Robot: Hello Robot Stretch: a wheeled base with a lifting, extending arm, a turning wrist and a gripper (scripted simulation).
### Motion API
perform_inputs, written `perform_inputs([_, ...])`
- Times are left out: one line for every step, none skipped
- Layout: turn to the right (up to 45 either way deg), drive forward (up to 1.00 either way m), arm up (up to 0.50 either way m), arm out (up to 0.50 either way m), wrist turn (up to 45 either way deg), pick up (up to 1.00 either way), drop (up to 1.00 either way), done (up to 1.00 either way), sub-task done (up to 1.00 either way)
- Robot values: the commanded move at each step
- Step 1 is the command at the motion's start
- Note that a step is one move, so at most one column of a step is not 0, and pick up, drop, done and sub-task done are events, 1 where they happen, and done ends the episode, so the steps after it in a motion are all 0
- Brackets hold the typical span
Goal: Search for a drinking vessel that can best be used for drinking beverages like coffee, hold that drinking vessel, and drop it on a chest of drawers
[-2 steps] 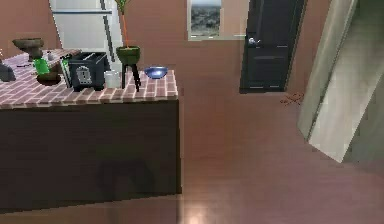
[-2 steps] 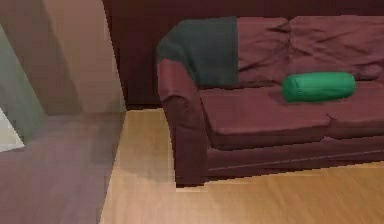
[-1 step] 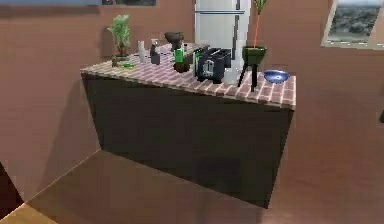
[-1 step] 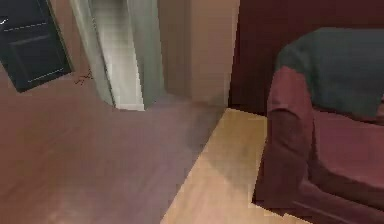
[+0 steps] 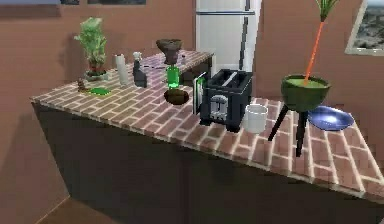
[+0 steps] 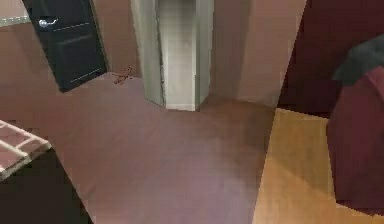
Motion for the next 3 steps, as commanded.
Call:
perform_inputs([-45.0, 0.00, 0.00, 0.00, 0.0, 0.00, 0.00, 0.00, 0.00])
perform_inputs([-24.0, 0.00, 0.00, 0.00, 0.0, 0.00, 0.00, 0.00, 0.00])
perform_inputs([45.0, 0.00, 0.00, 0.00, 0.0, 0.00, 0.00, 0.00, 0.00])
